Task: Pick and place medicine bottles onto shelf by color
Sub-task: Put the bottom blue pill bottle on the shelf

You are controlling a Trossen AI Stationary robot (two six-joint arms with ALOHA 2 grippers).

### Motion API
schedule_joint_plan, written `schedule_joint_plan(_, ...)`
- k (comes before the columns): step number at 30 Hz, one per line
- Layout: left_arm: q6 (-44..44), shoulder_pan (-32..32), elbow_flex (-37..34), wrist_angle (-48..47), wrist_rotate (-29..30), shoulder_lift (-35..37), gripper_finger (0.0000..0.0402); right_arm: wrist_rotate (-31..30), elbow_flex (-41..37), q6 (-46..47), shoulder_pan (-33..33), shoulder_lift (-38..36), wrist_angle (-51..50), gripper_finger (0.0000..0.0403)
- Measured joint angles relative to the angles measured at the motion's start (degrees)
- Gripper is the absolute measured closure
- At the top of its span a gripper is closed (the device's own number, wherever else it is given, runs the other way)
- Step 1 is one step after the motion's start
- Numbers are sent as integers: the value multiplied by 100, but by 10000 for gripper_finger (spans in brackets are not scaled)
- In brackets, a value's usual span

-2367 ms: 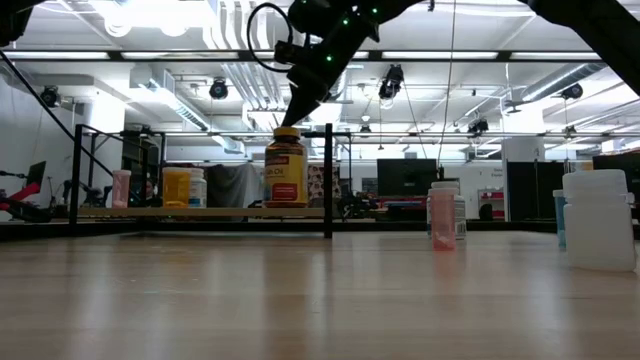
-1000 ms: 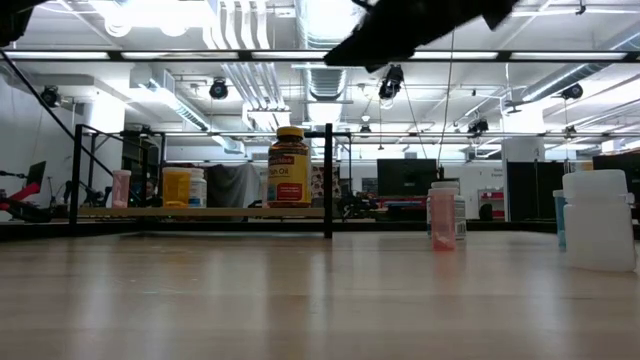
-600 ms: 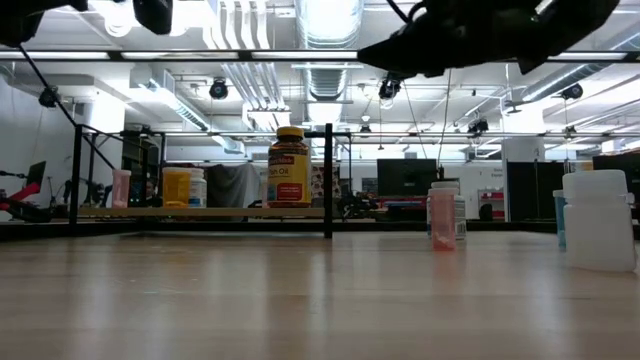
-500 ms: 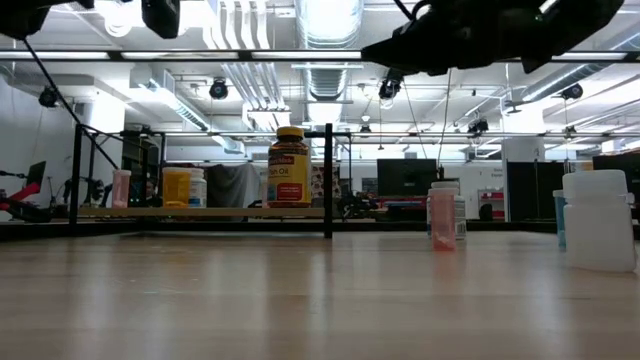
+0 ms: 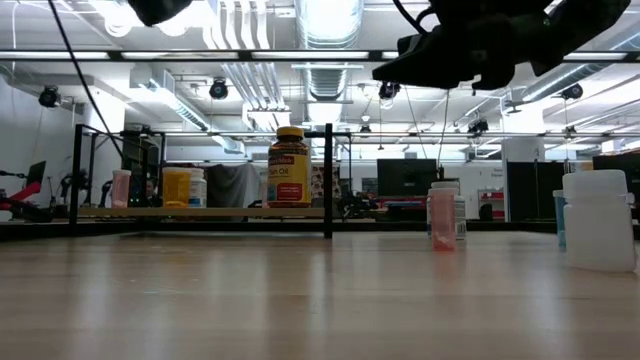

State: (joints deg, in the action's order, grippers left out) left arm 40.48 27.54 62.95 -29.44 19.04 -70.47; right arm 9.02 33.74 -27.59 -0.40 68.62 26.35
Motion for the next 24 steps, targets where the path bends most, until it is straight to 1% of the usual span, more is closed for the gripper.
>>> schedule_joint_plan(2, 856, 118, 627, -1141, -126, -365, 402, 0, 0, -34, 0, 0, -19, 390)
schedule_joint_plan(3, 1273, 167, 939, -1655, -307, -557, 402, 0, 0, -37, 0, 0, -39, 390)
schedule_joint_plan(4, 1698, 221, 1231, -2147, -589, -747, 402, 0, 0, -37, 0, 0, -59, 390)
schedule_joint_plan(6, 2457, 340, 1745, -3011, -1346, -1119, 402, 0, 0, -19, 0, 0, -96, 390)
schedule_joint_plan(8, 2971, 509, 2136, -3587, -2055, -1471, 402, 0, -2, 40, 0, 0, -150, 390)
schedule_joint_plan(9, 3097, 616, 2285, -3777, -2293, -1637, 402, 0, -2, 57, 0, 0, -188, 390)
schedule_joint_plan(10, 3152, 731, 2398, -3890, -2469, -1778, 402, 0, -2, 97, 0, 0, -228, 390)
schedule_joint_plan(11, 3206, 856, 2474, -3942, -2517, -1897, 402, 0, -2, 114, 0, 0, -255, 390)
schedule_joint_plan(15, 3661, 1323, 2558, -4035, -2558, -2226, 402, 0, -19, 216, 0, 11, -337, 390)
schedule_joint_plan(19, 4702, 1749, 2380, -4202, -2541, -2349, 402, 0, -39, 216, 0, 13, -349, 390)
schedule_joint_plan(22, 5115, 2098, 2215, -4035, -2520, -2406, 400, 4, -45, 216, 0, 13, -348, 390)
schedule_joint_plan(24, 5333, 2280, 2084, -3879, -2560, -2426, 392, 20, -48, 216, 0, 13, -348, 390)
